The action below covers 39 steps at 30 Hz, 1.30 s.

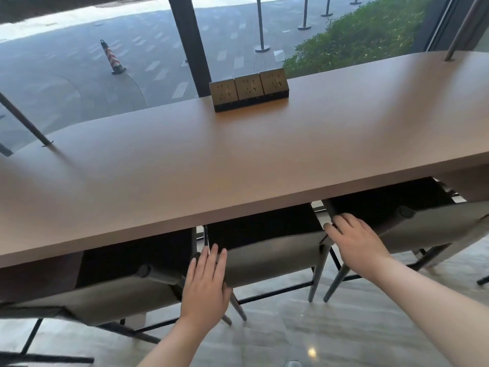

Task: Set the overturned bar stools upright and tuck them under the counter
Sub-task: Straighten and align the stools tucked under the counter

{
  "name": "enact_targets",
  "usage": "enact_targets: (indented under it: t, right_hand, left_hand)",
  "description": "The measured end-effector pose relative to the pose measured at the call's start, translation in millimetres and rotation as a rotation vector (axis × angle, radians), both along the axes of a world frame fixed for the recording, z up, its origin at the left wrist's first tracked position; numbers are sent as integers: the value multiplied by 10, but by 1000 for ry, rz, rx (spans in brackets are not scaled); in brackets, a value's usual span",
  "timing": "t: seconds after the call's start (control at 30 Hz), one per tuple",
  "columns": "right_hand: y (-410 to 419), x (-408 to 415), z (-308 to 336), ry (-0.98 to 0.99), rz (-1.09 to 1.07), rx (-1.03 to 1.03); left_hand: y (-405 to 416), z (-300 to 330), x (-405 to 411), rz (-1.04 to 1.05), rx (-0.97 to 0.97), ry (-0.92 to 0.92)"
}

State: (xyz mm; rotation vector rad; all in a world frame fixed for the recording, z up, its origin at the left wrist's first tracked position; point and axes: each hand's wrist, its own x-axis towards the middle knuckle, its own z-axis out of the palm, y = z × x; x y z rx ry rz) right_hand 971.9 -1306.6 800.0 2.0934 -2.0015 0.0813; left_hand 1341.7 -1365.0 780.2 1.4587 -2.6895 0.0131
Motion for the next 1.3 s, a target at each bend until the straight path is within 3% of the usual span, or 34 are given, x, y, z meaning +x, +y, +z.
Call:
enact_targets:
  t: [0.6,1.3]
  right_hand:
    - [-38,-64,12,-27,157,-90]
    - [32,-14,-38,-43,104,-125]
  left_hand:
    - [31,15,38,19,-15,-61]
    - [22,-61,41,3,-106,0]
